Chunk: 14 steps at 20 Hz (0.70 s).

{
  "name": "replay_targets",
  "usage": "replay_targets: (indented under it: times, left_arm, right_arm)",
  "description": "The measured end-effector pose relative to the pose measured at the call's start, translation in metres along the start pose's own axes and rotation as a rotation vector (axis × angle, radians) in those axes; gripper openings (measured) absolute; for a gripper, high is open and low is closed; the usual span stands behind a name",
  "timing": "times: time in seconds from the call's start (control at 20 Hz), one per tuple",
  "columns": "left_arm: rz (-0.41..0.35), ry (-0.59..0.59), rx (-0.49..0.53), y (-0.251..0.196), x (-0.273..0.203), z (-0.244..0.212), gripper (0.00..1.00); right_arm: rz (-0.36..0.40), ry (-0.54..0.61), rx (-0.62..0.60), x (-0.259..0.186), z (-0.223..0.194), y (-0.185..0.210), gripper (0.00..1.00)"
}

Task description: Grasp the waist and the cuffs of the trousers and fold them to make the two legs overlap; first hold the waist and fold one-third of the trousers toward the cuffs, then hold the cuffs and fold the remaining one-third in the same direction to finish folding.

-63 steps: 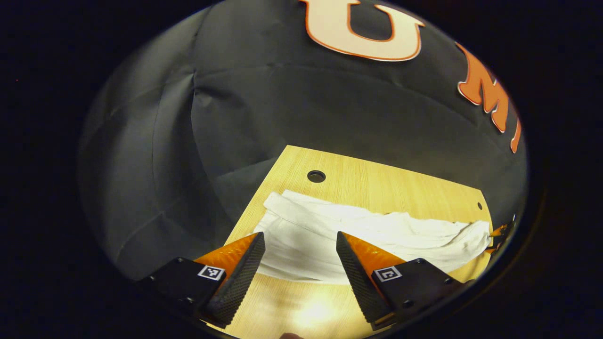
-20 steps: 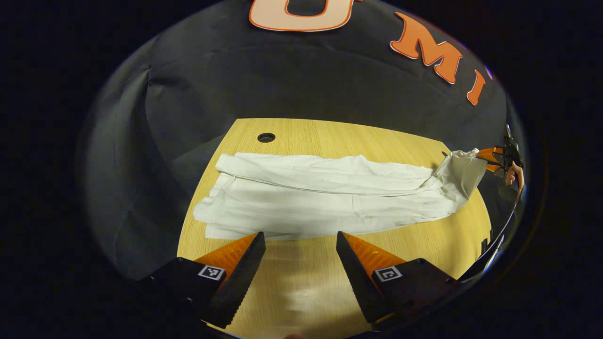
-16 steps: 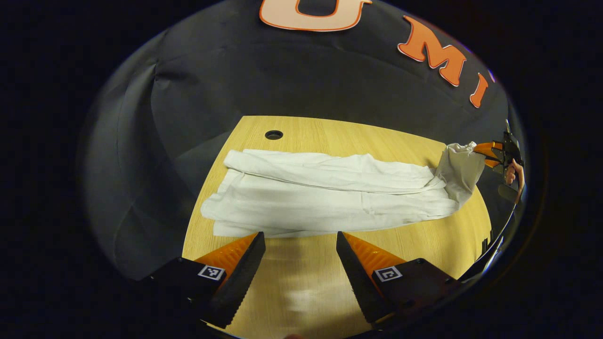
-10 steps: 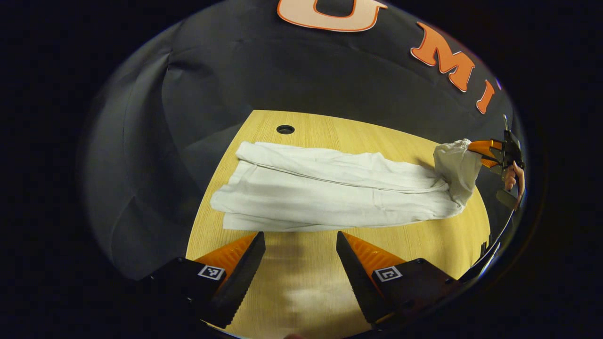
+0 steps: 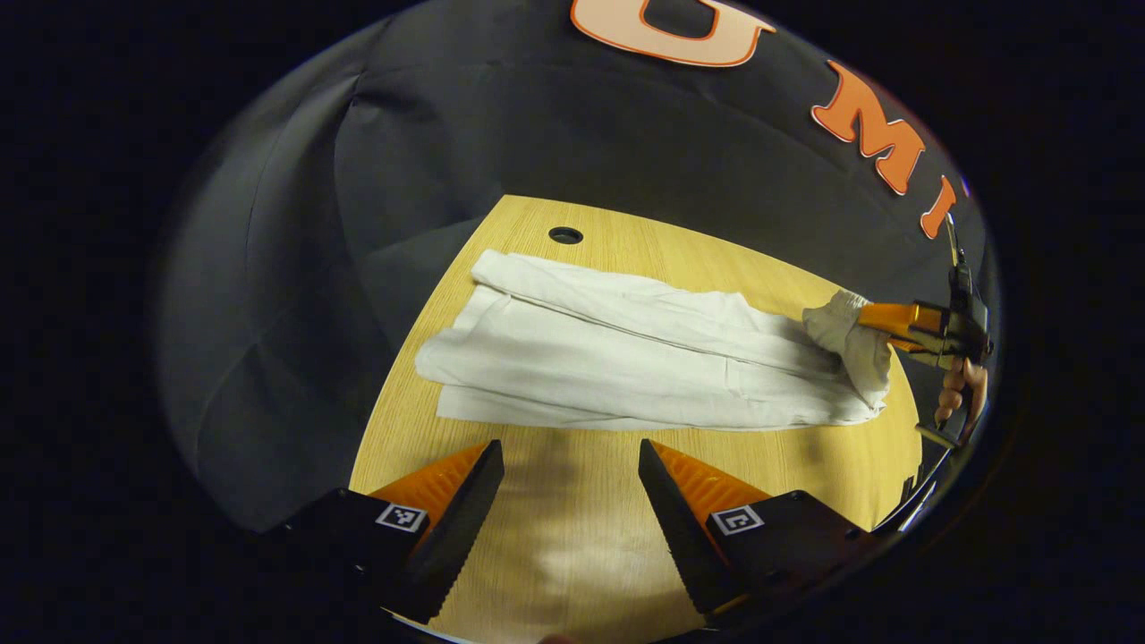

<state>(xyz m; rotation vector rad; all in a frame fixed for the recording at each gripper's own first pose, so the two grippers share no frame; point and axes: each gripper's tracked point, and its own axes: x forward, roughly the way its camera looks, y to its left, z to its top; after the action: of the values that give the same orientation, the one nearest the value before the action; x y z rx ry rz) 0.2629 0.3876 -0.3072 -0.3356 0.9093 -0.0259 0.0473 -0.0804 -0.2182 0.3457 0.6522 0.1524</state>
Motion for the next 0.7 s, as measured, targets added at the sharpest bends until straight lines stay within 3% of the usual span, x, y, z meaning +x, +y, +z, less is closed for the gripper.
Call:
replay_targets:
  times: [0.15, 0.25, 0.3, 0.35, 0.5, 0.6, 0.7]
  left_arm:
    - [-0.006, 0.011, -0.028, 0.002, 0.001, -0.005, 0.99]
    - [-0.006, 0.022, -0.051, 0.004, 0.005, -0.010, 1.00]
    - [-0.008, 0.026, -0.063, 0.004, 0.006, -0.012, 1.00]
    - [-0.010, 0.033, -0.077, 0.005, 0.006, -0.013, 1.00]
    - [-0.043, 0.033, -0.150, 0.005, 0.008, -0.014, 0.99]
    - [-0.086, 0.034, -0.242, 0.007, 0.010, -0.014, 0.99]
    - [-0.122, 0.049, -0.359, 0.011, 0.004, -0.012, 0.99]
  right_arm:
    - [0.051, 0.074, -0.145, -0.001, 0.001, -0.004, 0.16]
    - [0.088, 0.134, -0.239, -0.002, 0.007, -0.005, 0.29]
    - [0.108, 0.149, -0.249, -0.004, 0.010, -0.003, 0.24]
    - [0.144, 0.159, -0.246, -0.006, 0.017, 0.000, 0.41]
    - [0.179, 0.152, -0.232, -0.014, 0.044, -0.009, 0.57]
    - [0.172, 0.141, -0.234, -0.028, 0.063, -0.026, 0.76]
    - [0.162, 0.125, -0.229, -0.036, 0.063, -0.038, 0.84]
